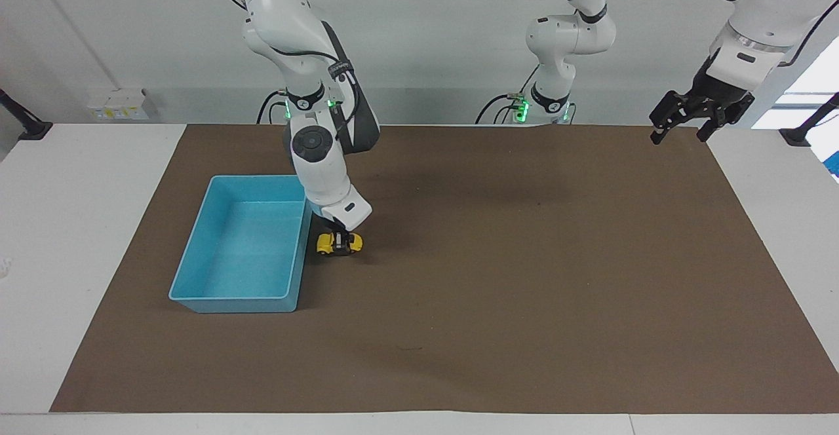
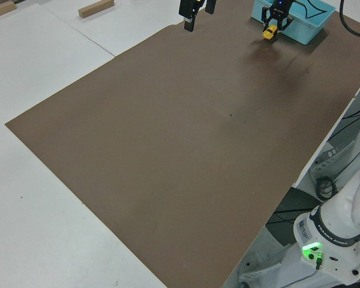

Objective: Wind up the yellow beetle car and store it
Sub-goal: 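Grasp the yellow car with the right gripper and lift it, then carry the yellow car with the right gripper into the blue bin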

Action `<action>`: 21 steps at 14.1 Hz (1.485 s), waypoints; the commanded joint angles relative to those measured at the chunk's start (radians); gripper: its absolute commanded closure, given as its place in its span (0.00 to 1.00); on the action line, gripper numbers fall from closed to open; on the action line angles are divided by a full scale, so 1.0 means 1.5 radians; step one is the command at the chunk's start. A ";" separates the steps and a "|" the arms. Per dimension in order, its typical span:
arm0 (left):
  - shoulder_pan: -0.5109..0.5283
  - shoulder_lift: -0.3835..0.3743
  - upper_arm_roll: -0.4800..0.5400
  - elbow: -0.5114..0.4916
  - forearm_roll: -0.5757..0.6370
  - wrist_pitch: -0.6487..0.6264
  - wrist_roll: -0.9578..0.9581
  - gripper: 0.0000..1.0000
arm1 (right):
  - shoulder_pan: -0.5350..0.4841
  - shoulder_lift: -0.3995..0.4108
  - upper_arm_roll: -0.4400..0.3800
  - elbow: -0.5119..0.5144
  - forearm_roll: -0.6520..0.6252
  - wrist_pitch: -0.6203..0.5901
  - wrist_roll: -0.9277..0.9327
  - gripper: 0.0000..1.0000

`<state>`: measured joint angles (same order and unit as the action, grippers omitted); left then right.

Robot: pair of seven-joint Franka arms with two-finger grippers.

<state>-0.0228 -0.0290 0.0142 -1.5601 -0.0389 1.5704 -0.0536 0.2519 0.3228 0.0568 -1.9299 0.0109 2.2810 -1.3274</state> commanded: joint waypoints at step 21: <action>0.002 -0.008 0.003 -0.001 -0.002 -0.012 0.002 0.00 | -0.137 -0.074 -0.008 0.083 -0.006 -0.184 -0.166 1.00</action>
<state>-0.0226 -0.0291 0.0169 -1.5601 -0.0389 1.5703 -0.0536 0.0791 0.2235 0.0386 -1.7967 0.0104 2.0207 -1.5151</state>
